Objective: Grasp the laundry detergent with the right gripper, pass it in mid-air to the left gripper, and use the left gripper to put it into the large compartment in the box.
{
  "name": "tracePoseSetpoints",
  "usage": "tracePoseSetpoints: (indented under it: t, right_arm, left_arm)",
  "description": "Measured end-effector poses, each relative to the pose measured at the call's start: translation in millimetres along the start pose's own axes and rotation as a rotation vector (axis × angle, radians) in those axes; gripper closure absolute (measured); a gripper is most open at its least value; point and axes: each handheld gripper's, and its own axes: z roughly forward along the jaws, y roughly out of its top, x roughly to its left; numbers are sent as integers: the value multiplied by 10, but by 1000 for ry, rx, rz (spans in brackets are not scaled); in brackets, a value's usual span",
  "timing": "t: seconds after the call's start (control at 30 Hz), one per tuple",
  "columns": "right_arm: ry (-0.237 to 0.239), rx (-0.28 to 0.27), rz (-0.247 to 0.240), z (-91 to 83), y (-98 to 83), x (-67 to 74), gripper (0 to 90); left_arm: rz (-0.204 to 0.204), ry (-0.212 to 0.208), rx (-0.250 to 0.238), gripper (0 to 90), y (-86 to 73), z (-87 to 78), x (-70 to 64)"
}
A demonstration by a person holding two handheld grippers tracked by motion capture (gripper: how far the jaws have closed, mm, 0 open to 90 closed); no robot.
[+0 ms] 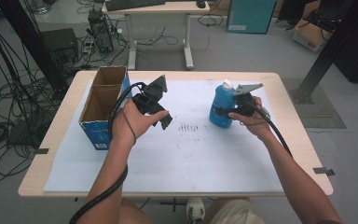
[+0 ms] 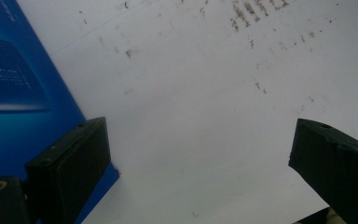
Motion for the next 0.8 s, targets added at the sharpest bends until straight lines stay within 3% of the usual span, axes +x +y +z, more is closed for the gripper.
tracePoseSetpoints:
  t: [0.3,0.8]
  right_arm:
    - [-5,-13,1,3,-9,7,451]
    - [-9,-11,0,2,-7,9,453]
  left_arm:
    - [29,1,2,55,55,-2,-46]
    - [23,-2,-4,55,44,6,-23]
